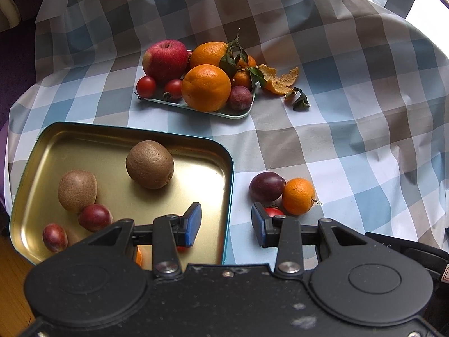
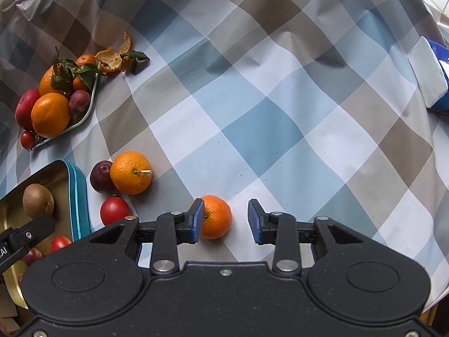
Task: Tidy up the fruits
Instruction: 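Close the right gripper on the tangerine and lift it, then move the left gripper to a tangerine beside a plum and close on it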
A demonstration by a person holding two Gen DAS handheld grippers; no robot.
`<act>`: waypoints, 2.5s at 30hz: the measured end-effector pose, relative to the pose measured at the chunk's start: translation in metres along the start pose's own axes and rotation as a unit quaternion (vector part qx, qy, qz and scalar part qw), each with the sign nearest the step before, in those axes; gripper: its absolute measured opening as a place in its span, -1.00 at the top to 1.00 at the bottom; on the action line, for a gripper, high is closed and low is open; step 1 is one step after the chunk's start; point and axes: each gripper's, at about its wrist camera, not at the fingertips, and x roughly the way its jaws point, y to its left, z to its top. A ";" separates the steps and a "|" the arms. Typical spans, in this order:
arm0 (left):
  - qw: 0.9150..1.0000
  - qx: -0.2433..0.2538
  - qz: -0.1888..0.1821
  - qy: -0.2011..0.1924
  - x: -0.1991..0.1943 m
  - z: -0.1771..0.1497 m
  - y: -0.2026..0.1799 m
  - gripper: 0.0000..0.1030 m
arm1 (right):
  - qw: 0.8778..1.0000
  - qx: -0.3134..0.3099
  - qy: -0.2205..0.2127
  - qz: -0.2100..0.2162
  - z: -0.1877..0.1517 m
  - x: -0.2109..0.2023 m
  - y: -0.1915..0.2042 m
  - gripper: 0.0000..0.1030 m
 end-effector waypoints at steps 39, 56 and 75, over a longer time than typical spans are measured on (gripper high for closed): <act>0.998 -0.019 -0.055 0.015 0.048 0.052 -0.015 0.19 | 0.999 -0.005 -0.006 0.045 -0.019 -0.040 -0.017 0.14; 0.998 0.028 -0.046 0.044 0.083 0.040 -0.048 0.14 | 0.999 0.000 0.004 0.040 -0.028 -0.034 -0.035 0.14; 0.990 0.117 -0.057 0.046 0.064 0.013 -0.086 -0.11 | 0.998 0.028 -0.003 0.052 -0.025 -0.045 -0.051 0.15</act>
